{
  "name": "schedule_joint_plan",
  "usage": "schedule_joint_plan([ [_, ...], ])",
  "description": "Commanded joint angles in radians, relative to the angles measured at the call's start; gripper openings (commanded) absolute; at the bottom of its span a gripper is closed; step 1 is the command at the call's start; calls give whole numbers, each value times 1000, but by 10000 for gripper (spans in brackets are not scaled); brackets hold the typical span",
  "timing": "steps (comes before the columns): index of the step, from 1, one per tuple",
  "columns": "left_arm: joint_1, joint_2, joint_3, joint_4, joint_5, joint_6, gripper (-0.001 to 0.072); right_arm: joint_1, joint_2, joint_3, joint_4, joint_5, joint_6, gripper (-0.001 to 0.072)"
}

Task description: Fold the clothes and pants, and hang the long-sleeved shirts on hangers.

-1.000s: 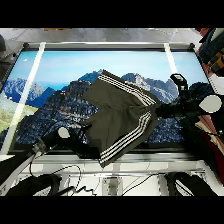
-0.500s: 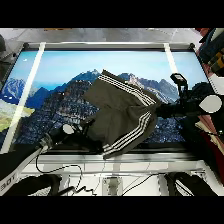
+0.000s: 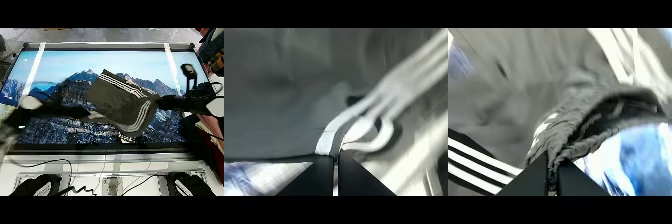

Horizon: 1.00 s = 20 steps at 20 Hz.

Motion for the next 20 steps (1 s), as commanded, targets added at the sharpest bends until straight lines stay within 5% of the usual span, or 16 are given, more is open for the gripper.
schedule_joint_plan([
  [1,189,226,122,28,-23,-21,13,1,99,56,126,-88,-5,26],
  [4,291,446,164,29,94,-21,13,1,203,179,222,-75,-5,26],
  [10,372,837,164,114,798,9,13,1,350,365,559,-67,-5,26],
  [12,372,905,164,186,912,9,13,1,377,388,655,-58,-5,26],
  [16,372,876,164,234,812,9,12,1,353,387,634,-43,4,26],
  [20,372,640,159,235,406,89,12,1,218,322,393,52,61,25],
])
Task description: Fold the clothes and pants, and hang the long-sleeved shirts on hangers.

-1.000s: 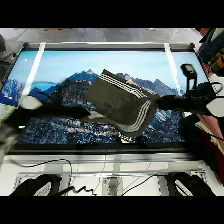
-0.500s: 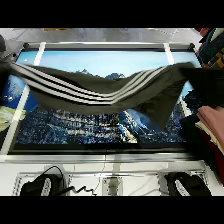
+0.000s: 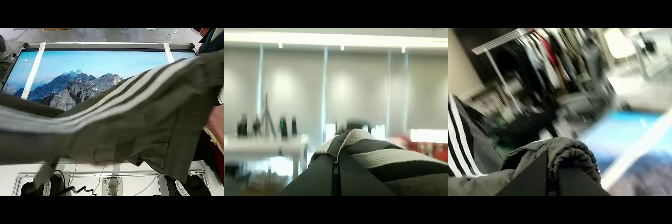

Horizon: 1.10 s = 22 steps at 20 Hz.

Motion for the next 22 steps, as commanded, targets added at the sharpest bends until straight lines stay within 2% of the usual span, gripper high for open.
schedule_joint_plan([
  [1,0,-203,-3,15,-340,54,12,1,-124,-84,-227,111,80,26],
  [3,-14,-400,-3,12,-447,62,12,1,-227,-205,-291,95,98,26],
  [8,-145,-816,-2,12,-383,76,12,0,-532,-323,-294,-198,97,26],
  [10,-211,-906,-2,12,-342,76,12,0,-635,-323,-293,-298,97,26],
  [12,-259,-935,-2,12,-322,76,12,-11,-702,-318,-294,-319,97,26],
  [14,-273,-918,-2,12,-354,76,12,-45,-731,-313,-334,-295,95,25],
  [16,-270,-878,-2,13,-483,71,12,-92,-730,-309,-434,-219,94,26],
  [18,-268,-834,-2,13,-689,22,12,-138,-731,-287,-544,-53,90,26],
  [21,-297,-811,-3,13,-1055,-71,12,-183,-731,-241,-665,214,4,26],
  [22,-317,-813,-7,12,-1133,-94,11,-187,-731,-230,-688,279,-13,26],
])
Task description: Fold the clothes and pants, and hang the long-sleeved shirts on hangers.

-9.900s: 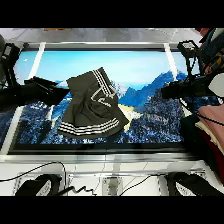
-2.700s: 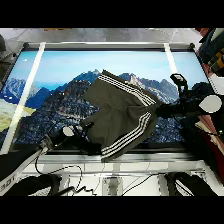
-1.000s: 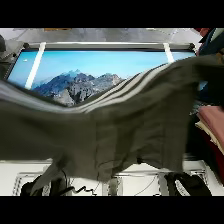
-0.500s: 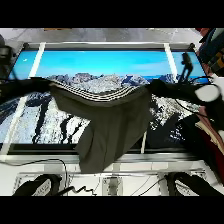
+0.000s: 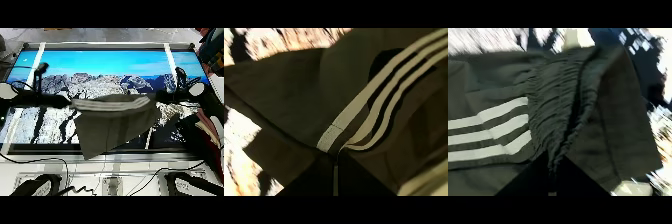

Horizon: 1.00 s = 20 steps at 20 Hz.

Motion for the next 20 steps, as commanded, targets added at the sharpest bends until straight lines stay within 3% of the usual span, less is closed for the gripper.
schedule_joint_plan([
  [1,-55,14,-13,-1,-360,-100,11,-34,-6,36,-146,289,-80,26],
  [5,-187,13,-119,-1,-367,-137,12,-34,-9,35,-213,437,-119,26],
  [7,-250,13,-193,-1,-288,-137,25,-34,-9,35,-241,409,-121,43],
  [8,-276,13,-230,-1,-220,-137,181,-34,-9,35,-243,364,-122,222],
  [9,-295,13,-259,-1,-150,-137,497,-34,-9,35,-243,307,-122,508],
  [10,-309,13,-282,-1,-69,-136,711,-34,-10,35,-243,238,-121,629],
  [15,-313,12,-298,-2,155,-137,699,-57,-92,53,-217,116,-115,627],
  [18,-313,11,-298,-1,178,-136,698,-143,-237,175,-119,221,-156,602],
  [20,-313,11,-298,-1,179,-136,696,-211,-343,251,56,367,-306,567],
])
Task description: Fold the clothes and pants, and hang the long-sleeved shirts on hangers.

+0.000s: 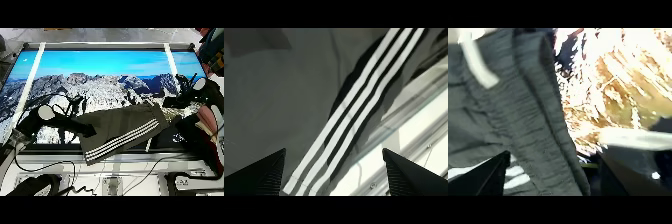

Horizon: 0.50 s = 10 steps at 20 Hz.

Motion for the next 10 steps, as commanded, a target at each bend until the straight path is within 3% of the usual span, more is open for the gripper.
schedule_joint_plan([
  [1,-2,0,-4,1,44,0,696,-95,-162,100,256,216,-185,567],
  [3,-2,-1,-4,1,47,0,696,-107,-231,95,283,237,-237,572],
  [6,-2,-9,-4,1,48,0,696,-79,-282,95,240,109,-293,692],
  [8,-2,-17,-4,1,60,0,696,-49,-290,95,171,-18,-288,692],
  [10,-2,-28,-4,1,73,0,696,-22,-306,95,160,-24,-279,690],
])
